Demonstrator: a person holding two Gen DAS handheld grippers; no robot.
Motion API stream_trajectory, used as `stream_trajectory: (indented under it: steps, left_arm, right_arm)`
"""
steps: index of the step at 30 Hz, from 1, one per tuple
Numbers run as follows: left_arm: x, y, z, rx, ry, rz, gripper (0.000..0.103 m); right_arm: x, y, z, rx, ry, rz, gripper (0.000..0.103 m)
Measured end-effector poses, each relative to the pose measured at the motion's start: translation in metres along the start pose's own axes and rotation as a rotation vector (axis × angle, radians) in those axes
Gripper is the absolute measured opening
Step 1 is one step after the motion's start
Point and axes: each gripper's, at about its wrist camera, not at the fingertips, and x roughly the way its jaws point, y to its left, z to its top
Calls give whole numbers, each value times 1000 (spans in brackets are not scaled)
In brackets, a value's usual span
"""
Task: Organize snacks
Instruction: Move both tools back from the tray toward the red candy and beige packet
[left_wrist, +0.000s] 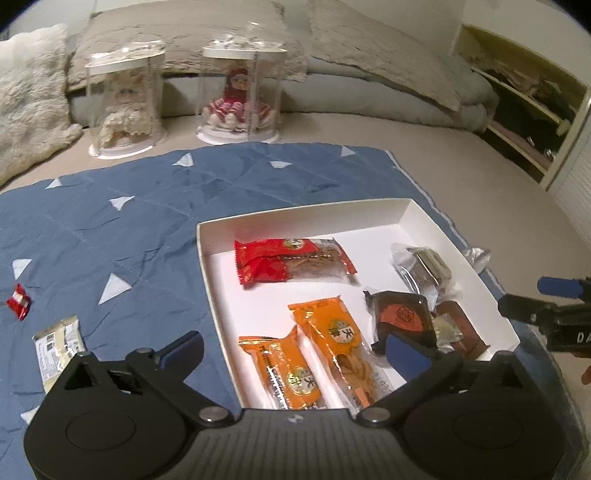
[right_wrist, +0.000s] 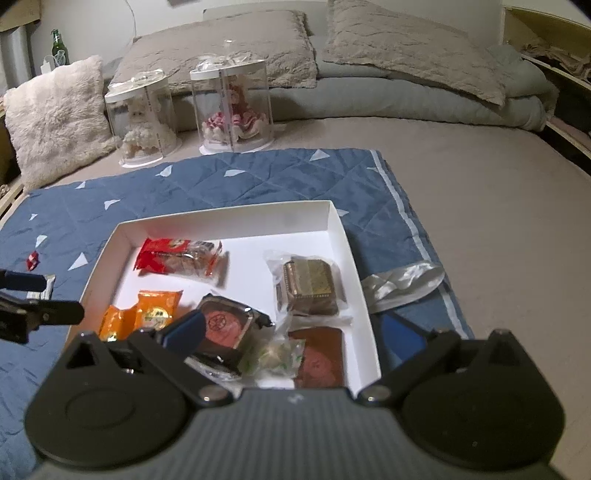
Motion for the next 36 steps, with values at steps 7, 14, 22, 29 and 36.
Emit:
stream_trajectory:
  steps: [7, 14, 22, 29, 36]
  left_arm:
    - [-6, 10, -6, -2, -17, 11, 103]
    - [-15, 33, -5, -1, -33, 18, 103]
    - [-35, 92, -11, -34, -41, 93, 103]
    - [-48, 150, -20, -109, -46, 164, 103]
    - [-55, 193, -31, -116, -33, 212, 103]
  right_arm:
    - [2, 10, 1, -21, -4, -5, 102]
    - [8, 37, 7, -58, -6, 18, 102]
    - [14, 93, 16, -104, -30, 79, 102]
    - [23, 143, 22, -148, -29, 134, 102]
    - [35, 188, 24, -178, -28, 181, 102]
